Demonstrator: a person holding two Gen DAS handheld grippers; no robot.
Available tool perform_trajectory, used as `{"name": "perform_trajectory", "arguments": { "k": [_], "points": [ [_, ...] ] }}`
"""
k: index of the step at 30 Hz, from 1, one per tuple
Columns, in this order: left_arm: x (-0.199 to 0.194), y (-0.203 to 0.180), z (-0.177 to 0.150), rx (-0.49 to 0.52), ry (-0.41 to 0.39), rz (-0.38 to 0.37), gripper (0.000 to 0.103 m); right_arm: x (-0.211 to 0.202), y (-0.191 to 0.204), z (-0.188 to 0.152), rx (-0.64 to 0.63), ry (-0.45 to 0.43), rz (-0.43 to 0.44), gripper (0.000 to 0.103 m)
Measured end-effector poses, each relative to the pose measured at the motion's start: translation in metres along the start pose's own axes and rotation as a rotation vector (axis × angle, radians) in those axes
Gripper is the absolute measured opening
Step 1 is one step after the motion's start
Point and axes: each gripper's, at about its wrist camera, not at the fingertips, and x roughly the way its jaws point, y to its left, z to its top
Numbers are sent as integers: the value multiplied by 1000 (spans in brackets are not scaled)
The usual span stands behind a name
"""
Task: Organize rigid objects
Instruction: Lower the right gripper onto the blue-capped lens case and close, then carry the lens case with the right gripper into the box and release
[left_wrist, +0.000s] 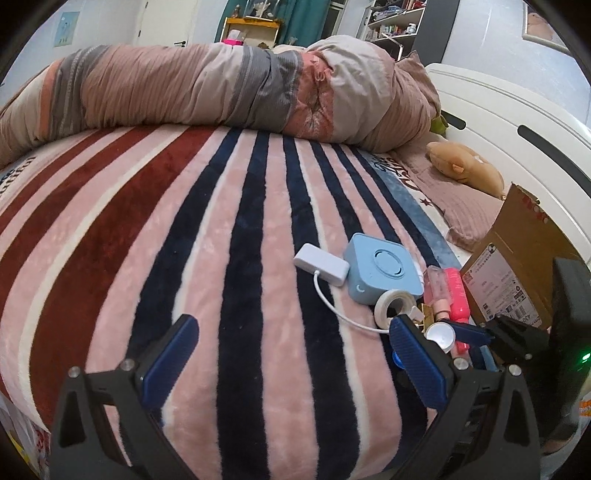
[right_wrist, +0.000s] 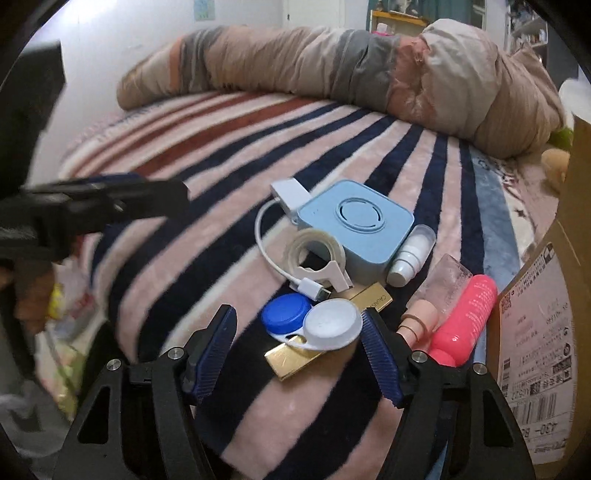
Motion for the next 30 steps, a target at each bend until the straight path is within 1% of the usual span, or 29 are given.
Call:
{"name": "perform_trajectory", "arguments": {
  "k": [2,3,5,7,8,9,10,12,14,18,21,24,27,30],
  "points": [
    [1,1,-1,-2,2,-1,102,3,3,-1,-9,-5,-81,53],
    [0,2,-1,-4,4,-2,102,2,2,-2,-7,-3,-89,53],
    [1,2,-2,-4,6,-4,102,-2,0,-3,15,-6,-54,53],
    [1,2,-1,-3,8,-7,102,-8,-1,-5,17,-17,-50,52],
    [2,2,-1,-2,9,-10,102,-13,-2,-6,18,-29,-53,32],
    [3,1,-1,3,10,-14,102,-17,-3,-7,26,-37,-48,27],
    [4,-1,0,9,11,-19,102,-22,-7,-8,45,-49,-49,26],
    [6,-8,2,30,10,-38,102,-26,-11,-11,61,-56,-64,26],
    [9,-15,4,50,12,-52,102,-22,-17,-15,75,-43,-72,26],
    [11,-19,6,50,16,-50,102,-22,-27,-20,141,-47,1,25],
    [10,-17,5,44,17,-42,102,-24,-23,-19,125,-53,54,25],
    [10,-15,5,37,19,-37,102,-26,-18,-20,123,-57,70,25],
    [12,-16,6,45,24,-47,102,-28,-15,-21,127,-58,37,25],
    [19,-23,7,64,41,-79,102,-37,-20,-25,159,-71,-19,25]
  ]
}}
